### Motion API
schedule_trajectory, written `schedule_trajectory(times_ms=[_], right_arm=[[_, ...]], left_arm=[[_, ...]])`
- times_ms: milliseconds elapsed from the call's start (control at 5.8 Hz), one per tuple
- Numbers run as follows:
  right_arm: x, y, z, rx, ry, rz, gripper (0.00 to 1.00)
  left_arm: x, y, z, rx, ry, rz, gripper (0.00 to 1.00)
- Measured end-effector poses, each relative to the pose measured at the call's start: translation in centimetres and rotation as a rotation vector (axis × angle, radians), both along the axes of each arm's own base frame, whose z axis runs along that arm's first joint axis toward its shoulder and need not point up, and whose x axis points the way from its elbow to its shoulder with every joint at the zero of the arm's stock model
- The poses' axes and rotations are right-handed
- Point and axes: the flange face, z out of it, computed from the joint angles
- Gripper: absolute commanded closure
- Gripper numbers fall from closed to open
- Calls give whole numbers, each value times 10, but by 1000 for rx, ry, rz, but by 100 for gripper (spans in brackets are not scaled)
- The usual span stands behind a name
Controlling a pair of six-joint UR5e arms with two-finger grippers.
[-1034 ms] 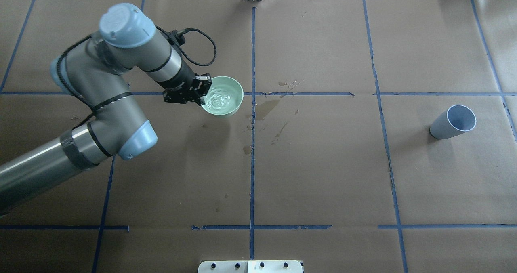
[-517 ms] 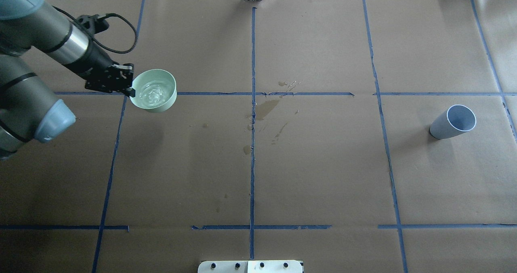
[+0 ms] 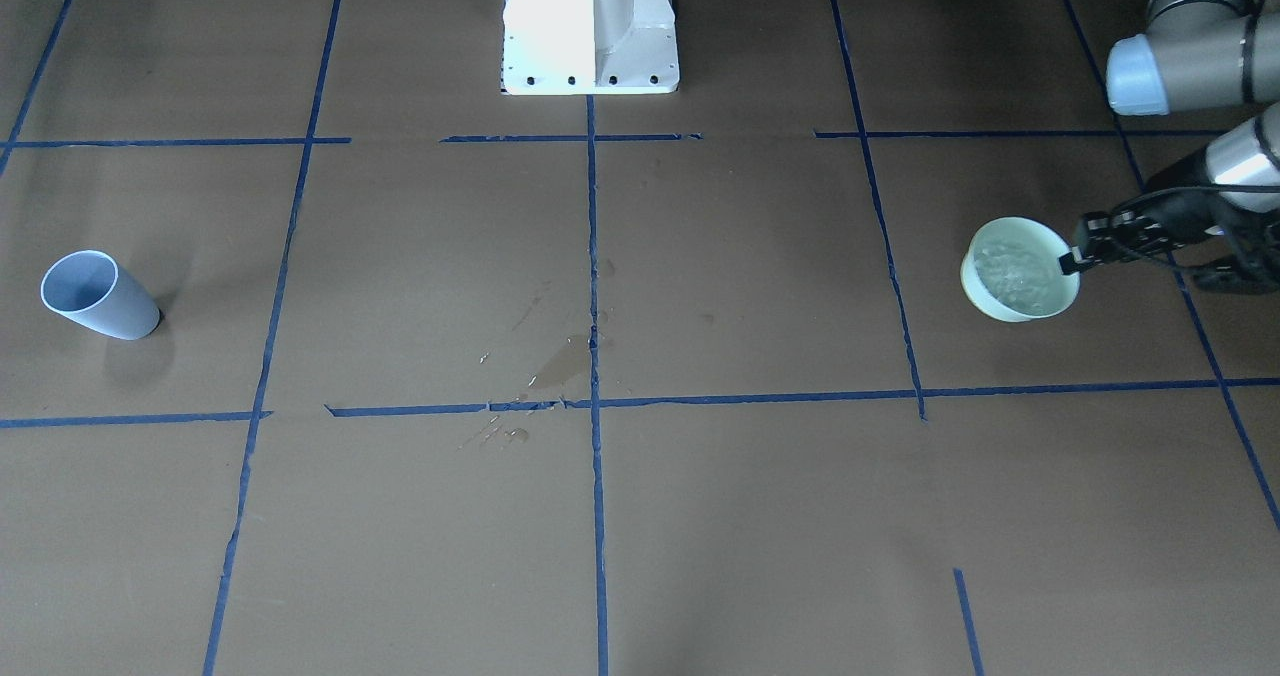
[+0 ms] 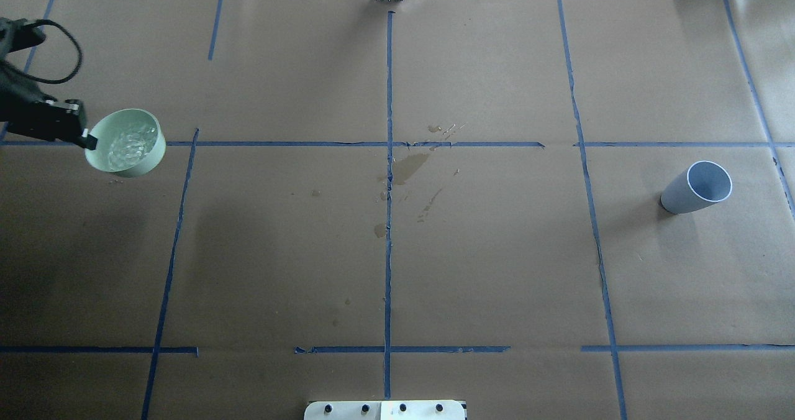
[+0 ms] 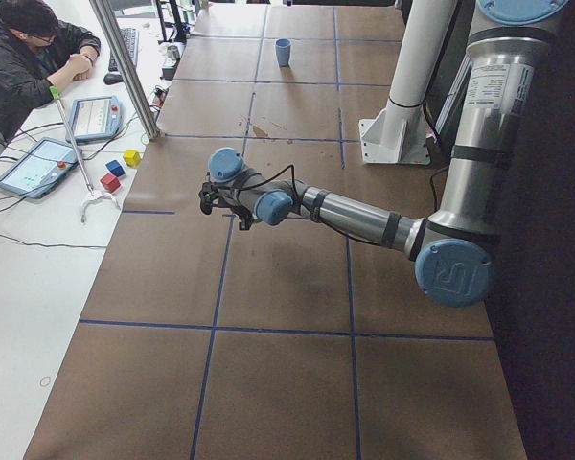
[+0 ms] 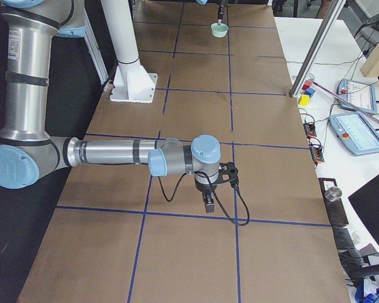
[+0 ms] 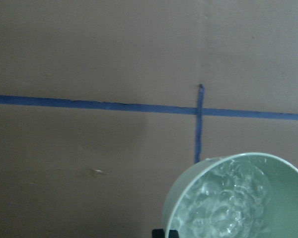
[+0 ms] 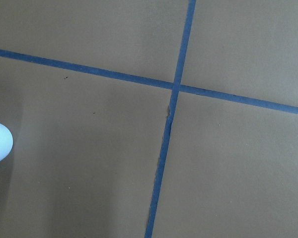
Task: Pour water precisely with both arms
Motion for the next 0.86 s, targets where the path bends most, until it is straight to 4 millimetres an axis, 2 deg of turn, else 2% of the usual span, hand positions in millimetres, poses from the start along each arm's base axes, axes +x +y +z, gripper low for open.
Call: schedule_trajectory(times_ms=[172, 517, 689, 861], right_arm=[[0, 0, 0, 0, 0, 0, 0], [0, 0, -2, 3, 0, 1, 0], [0, 0, -2, 4, 0, 2, 0], [1, 0, -2, 4, 0, 2, 0]], left_arm=[[-22, 16, 31, 29, -14, 19, 100], [-35, 33, 90, 78, -18, 24, 100], [-35, 33, 110, 77, -11, 6, 100], [-33, 32, 118, 66, -6, -8, 100]])
